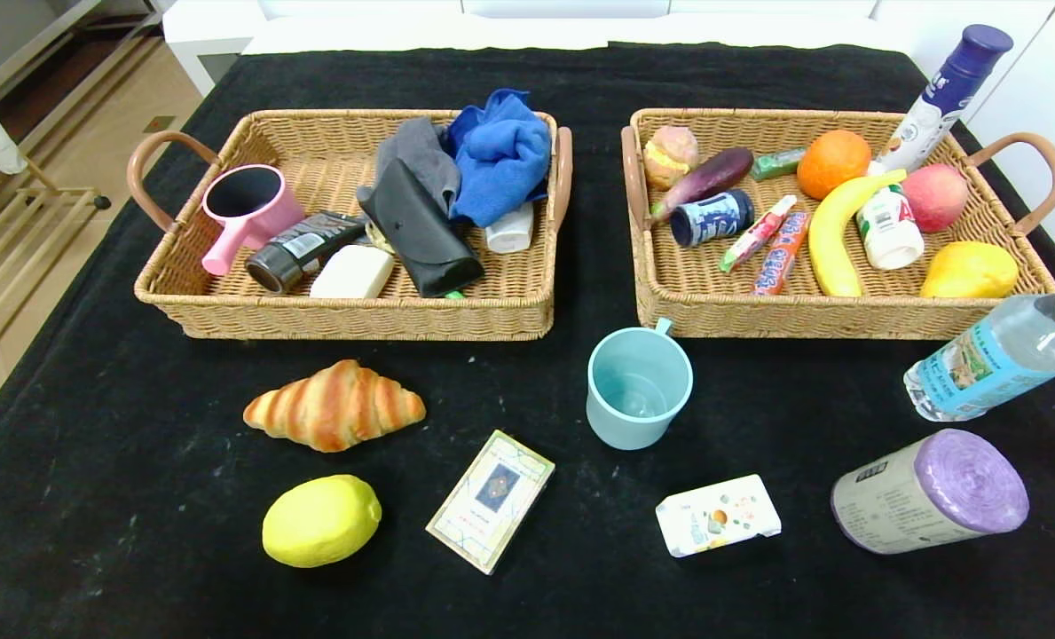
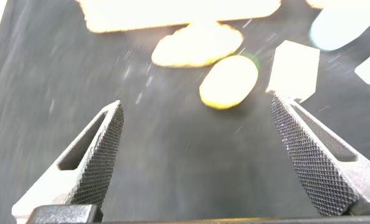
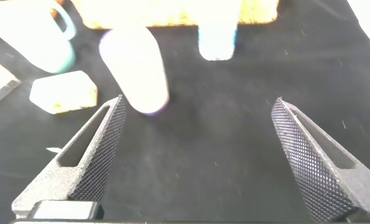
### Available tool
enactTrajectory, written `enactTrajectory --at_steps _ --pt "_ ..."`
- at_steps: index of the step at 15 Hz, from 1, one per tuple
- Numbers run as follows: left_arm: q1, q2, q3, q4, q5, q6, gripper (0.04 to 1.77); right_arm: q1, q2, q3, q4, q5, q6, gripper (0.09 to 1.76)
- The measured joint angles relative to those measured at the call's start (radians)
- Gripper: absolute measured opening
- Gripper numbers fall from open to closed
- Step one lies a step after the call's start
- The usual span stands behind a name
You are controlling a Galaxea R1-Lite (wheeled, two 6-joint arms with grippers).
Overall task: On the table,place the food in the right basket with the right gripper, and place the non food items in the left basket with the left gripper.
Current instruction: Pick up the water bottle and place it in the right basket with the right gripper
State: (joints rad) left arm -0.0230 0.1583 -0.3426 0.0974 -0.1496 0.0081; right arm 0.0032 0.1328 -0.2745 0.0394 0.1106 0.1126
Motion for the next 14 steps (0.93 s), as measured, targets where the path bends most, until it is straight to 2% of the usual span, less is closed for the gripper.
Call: enactTrajectory --at_steps 3,8,12,14 --pt "-0.084 0.149 -0.127 0.011 -0.038 0.001 1.72 0.051 0.128 -0.100 0.006 0.016 0.001 1.71" --pt "-0.274 0.406 -0.300 0.009 -0.049 0.013 1.72 0.118 0.374 -0.281 0.003 0.020 -0.008 1.71" --pt "-0.426 0.586 -0.390 -0.017 -0.050 0.018 1.72 0.179 0.488 -0.331 -0.005 0.015 -0.035 1.71" --pt "-0.476 0.667 -0.402 -0.084 -0.050 0.017 1.72 0.189 0.528 -0.335 -0.038 0.013 -0.037 1.71"
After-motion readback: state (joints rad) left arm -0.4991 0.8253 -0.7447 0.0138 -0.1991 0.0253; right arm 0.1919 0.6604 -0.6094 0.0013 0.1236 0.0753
